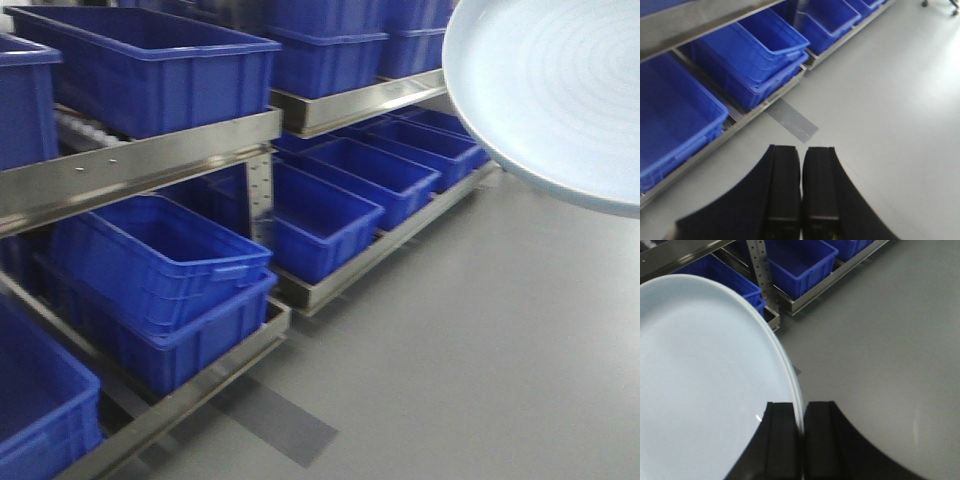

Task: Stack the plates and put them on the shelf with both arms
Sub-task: 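Hold the plate stack in the right gripper while driving toward the blue-bin shelves, then hold the plate stack in the right gripper above the blue bin on the shelf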

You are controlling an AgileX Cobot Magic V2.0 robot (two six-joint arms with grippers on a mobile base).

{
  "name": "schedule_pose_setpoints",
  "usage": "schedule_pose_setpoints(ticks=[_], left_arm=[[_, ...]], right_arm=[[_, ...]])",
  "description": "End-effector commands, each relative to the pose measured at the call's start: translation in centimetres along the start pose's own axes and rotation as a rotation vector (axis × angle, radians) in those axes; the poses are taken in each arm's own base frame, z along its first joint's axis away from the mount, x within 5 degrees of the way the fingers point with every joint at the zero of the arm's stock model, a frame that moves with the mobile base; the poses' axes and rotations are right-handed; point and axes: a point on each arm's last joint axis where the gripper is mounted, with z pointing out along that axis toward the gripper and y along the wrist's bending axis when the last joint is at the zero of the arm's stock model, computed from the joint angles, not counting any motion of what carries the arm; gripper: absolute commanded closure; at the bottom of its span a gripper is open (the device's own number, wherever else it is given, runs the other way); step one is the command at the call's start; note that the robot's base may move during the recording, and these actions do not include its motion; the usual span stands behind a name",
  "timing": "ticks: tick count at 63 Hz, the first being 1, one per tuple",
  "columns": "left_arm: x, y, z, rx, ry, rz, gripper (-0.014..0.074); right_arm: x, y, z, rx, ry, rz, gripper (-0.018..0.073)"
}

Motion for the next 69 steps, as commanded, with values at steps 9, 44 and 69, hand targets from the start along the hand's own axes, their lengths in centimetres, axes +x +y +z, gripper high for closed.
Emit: schedule_pose_setpoints(ticks=[9, 44, 69], left_arm=[[-1.57, -0.49, -0.40, 0.029, -0.105, -0.005, 0.0494], [-1.57, -0.49, -0.40, 0.029, -0.105, -0.005, 0.0494], [-1.57, -0.49, -0.40, 0.029, -0.105, -0.005, 0.0494]], right_arm=[[-1.80, 0.14, -0.56, -0.005, -0.128, 0.007, 0.0511], [-1.80, 0.14, -0.56, -0.005, -0.128, 0.007, 0.0511], [-1.80, 0.14, -0.56, -0.005, -0.128, 0.007, 0.0511]])
